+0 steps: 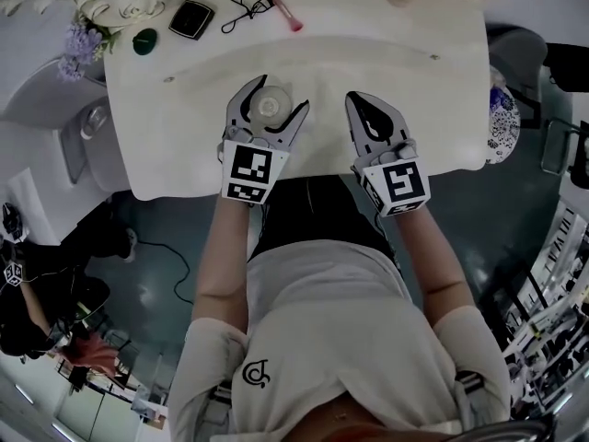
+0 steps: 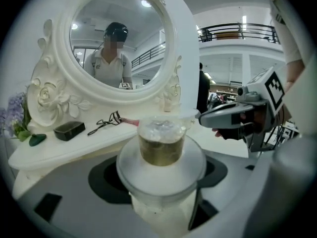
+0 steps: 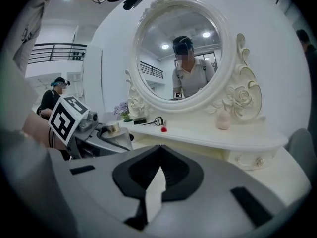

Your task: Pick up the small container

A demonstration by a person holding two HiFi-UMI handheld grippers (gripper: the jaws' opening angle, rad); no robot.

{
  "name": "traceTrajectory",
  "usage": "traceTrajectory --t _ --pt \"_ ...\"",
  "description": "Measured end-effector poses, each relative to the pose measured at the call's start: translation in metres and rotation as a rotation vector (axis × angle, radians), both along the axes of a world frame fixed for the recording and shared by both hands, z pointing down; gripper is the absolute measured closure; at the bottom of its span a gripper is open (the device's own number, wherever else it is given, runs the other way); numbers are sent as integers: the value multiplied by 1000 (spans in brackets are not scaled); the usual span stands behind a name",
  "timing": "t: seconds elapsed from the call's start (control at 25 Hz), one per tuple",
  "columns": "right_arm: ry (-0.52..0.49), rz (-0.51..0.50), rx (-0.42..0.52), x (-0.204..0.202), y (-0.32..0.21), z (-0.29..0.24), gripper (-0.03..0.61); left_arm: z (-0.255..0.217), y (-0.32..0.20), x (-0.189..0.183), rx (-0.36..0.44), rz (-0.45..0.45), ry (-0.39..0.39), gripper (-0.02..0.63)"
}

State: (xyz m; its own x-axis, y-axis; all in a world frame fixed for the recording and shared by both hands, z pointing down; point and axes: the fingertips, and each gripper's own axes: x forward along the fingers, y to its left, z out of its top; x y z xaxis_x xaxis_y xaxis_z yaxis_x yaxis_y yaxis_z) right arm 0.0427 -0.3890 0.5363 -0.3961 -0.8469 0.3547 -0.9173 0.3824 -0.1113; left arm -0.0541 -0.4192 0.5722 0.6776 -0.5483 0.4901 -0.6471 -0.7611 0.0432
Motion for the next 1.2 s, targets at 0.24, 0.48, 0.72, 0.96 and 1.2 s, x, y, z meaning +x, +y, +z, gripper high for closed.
traceTrajectory --t 0.24,0.48,0.72,0.96,1.2 --pt "15 16 39 -3 2 -28 571 -45 6 -11 49 7 24 264" --pt "8 17 107 -12 8 -68 571 -96 17 -18 98 3 61 264" --pt "16 -18 145 -20 15 -101 571 -148 19 -25 163 10 70 264" --pt "15 11 230 -9 15 -139 571 -195 22 -34 224 9 103 264" --pt "31 -2 277 -4 17 -163 572 -213 30 -42 240 4 111 264"
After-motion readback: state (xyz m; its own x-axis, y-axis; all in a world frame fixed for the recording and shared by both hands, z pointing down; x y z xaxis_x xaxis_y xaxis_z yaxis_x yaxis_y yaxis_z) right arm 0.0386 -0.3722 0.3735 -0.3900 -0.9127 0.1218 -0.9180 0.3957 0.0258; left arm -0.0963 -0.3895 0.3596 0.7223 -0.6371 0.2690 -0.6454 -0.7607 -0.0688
